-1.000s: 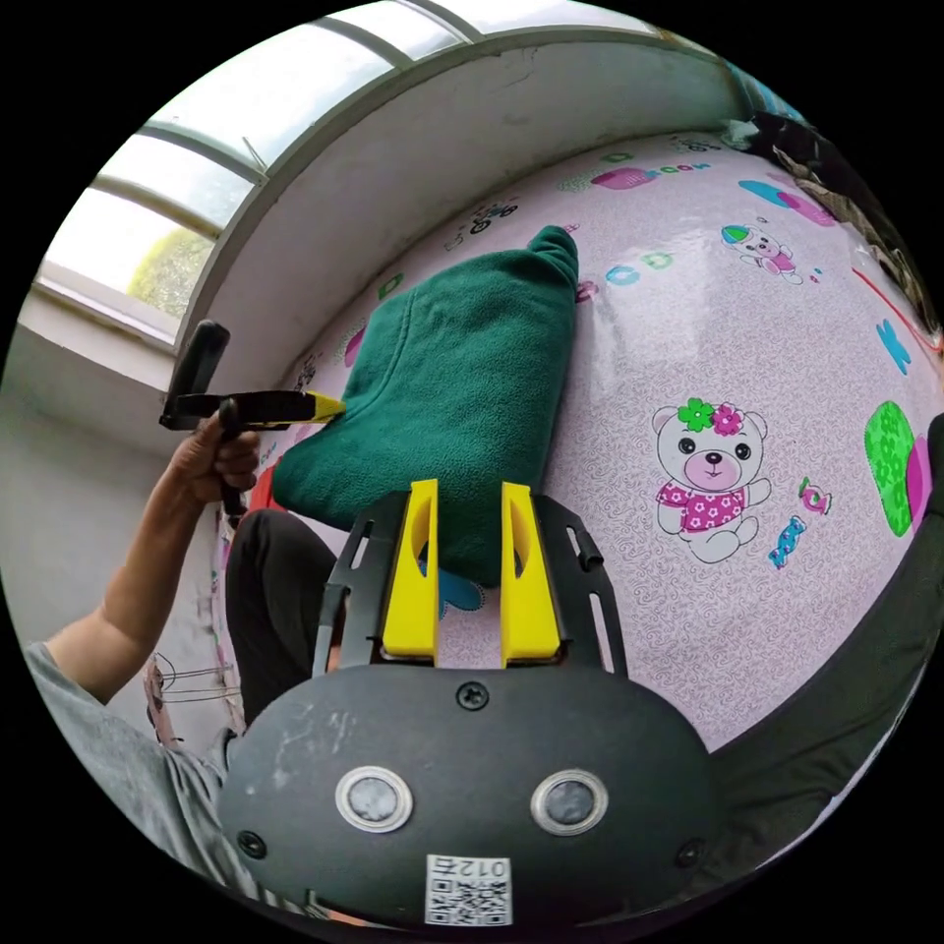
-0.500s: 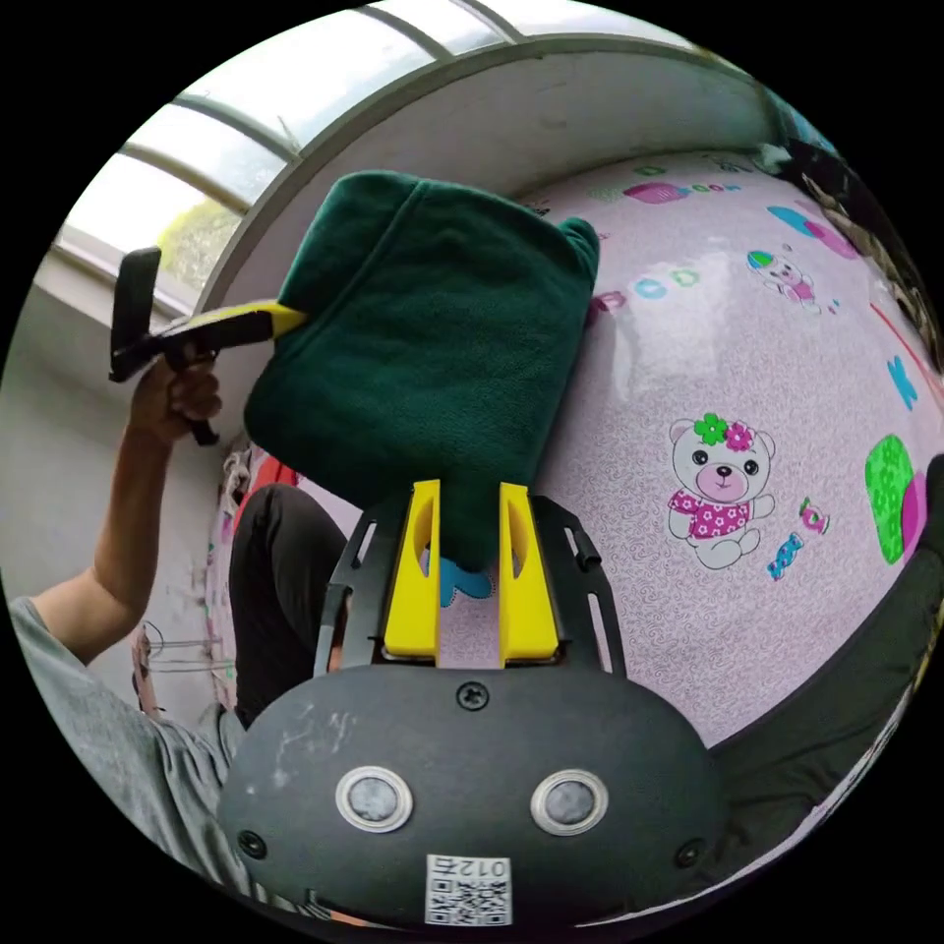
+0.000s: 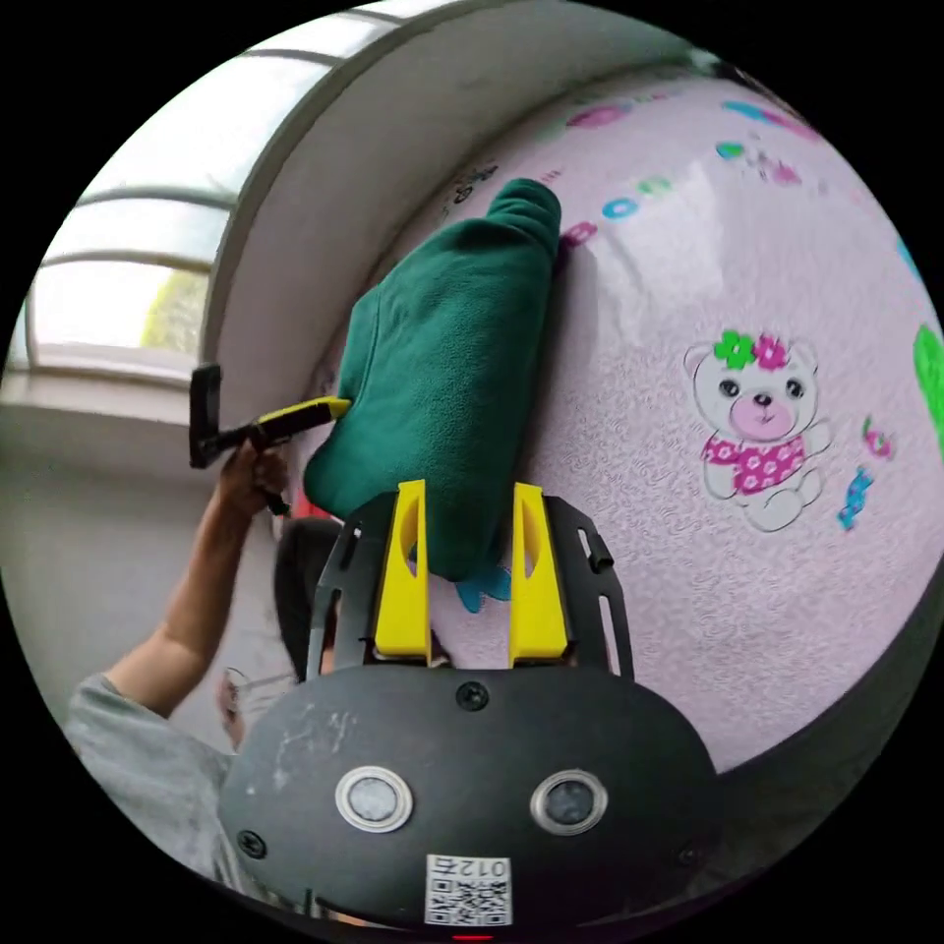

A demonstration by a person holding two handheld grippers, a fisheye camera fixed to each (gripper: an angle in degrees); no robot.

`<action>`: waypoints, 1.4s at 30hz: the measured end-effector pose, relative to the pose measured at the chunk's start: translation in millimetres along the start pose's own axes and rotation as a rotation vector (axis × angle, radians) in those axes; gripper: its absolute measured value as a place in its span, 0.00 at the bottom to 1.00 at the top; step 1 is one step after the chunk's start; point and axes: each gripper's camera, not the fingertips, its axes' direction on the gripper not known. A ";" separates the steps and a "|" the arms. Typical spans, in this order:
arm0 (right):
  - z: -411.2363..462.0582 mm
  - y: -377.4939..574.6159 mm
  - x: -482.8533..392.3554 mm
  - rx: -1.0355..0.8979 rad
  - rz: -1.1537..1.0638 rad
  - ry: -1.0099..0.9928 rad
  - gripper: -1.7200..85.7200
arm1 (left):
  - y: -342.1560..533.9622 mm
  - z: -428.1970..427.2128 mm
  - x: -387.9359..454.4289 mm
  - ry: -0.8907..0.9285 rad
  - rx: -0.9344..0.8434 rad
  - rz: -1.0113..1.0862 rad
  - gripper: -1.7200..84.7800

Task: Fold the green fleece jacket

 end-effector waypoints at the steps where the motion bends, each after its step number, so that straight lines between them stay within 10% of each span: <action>1: -0.9 -6.7 14.5 -0.011 0.042 -0.075 0.17 | 7.4 -13.5 -5.6 0.012 0.050 -0.027 0.13; 17: -46.4 -71.2 86.5 0.020 0.077 -0.232 0.21 | -7.5 21.6 -61.6 0.331 -0.074 -0.137 0.23; 42: -40.6 -85.5 132.4 -0.183 -0.036 -0.481 0.27 | -58.3 -64.2 114.5 -0.099 -0.004 0.437 0.10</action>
